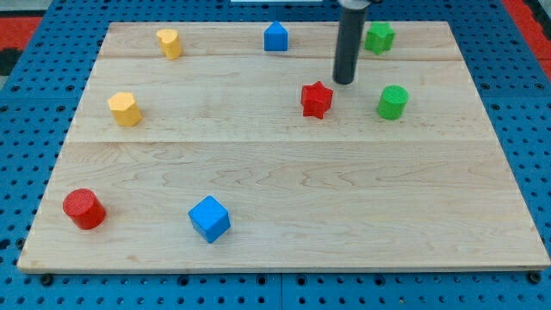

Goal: Push the green star towards the center

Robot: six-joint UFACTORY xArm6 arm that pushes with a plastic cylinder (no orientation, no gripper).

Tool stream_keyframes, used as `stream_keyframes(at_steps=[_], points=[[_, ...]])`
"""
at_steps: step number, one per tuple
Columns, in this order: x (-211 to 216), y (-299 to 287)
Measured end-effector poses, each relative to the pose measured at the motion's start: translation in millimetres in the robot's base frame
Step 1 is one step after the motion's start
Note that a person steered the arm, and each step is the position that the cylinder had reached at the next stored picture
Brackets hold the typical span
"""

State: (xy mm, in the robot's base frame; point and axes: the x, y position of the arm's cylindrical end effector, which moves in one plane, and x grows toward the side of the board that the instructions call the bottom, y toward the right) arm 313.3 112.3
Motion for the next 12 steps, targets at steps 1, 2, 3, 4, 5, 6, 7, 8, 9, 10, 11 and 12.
stream_keyframes(at_steps=[1,2,3,4,5,6,7,8,9,10,11,12], points=[[-6,15],[-6,15],[-6,15],[-5,12],[-15,43],[-31,109],[-58,132],[-108,84],[-100,30],[-83,29],[-63,38],[-63,-22]])
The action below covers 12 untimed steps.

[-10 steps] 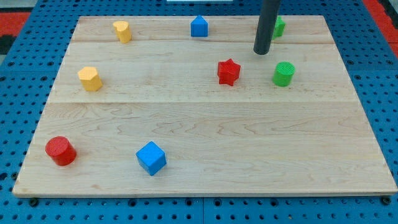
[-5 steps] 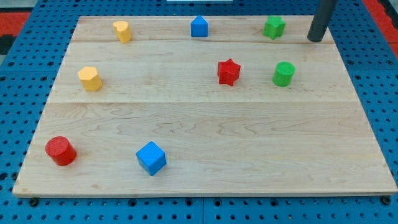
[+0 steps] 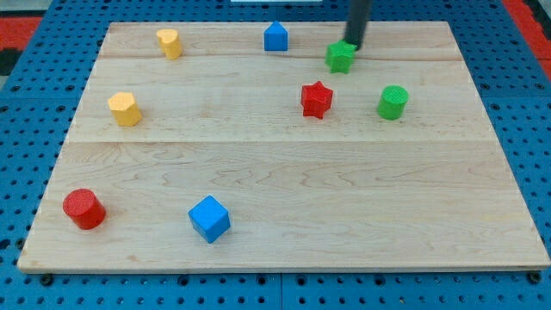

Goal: Push the green star towards the center

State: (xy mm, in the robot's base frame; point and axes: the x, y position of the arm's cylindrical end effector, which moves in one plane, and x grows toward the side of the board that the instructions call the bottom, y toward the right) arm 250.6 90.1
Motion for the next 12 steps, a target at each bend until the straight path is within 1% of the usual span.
stream_keyframes(at_steps=[1,2,3,4,5,6,7,8,9,10,11,12], points=[[8,-8],[1,37],[13,37],[41,15],[48,-20],[44,-3],[36,-12],[33,-70],[67,-113],[61,-137],[37,-120],[45,-154]])
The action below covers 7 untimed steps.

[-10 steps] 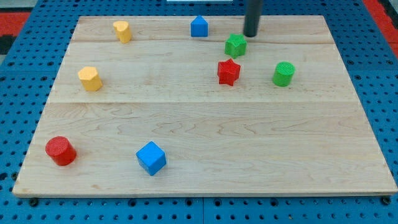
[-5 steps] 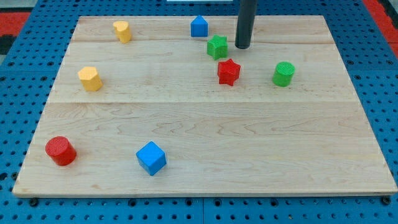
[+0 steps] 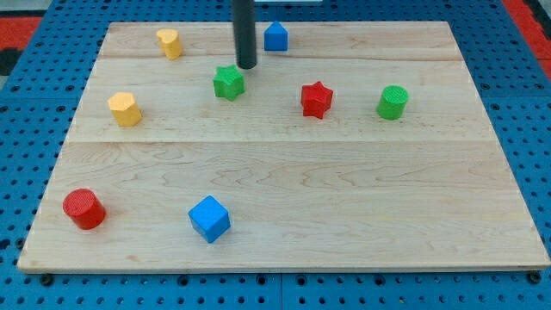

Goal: Push the green star towards the center

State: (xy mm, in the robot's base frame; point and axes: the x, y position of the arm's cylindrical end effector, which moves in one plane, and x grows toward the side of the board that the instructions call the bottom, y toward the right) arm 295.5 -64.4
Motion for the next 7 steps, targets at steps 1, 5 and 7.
stream_keyframes(at_steps=[1,5,7], points=[[13,-35],[55,-46],[72,5]])
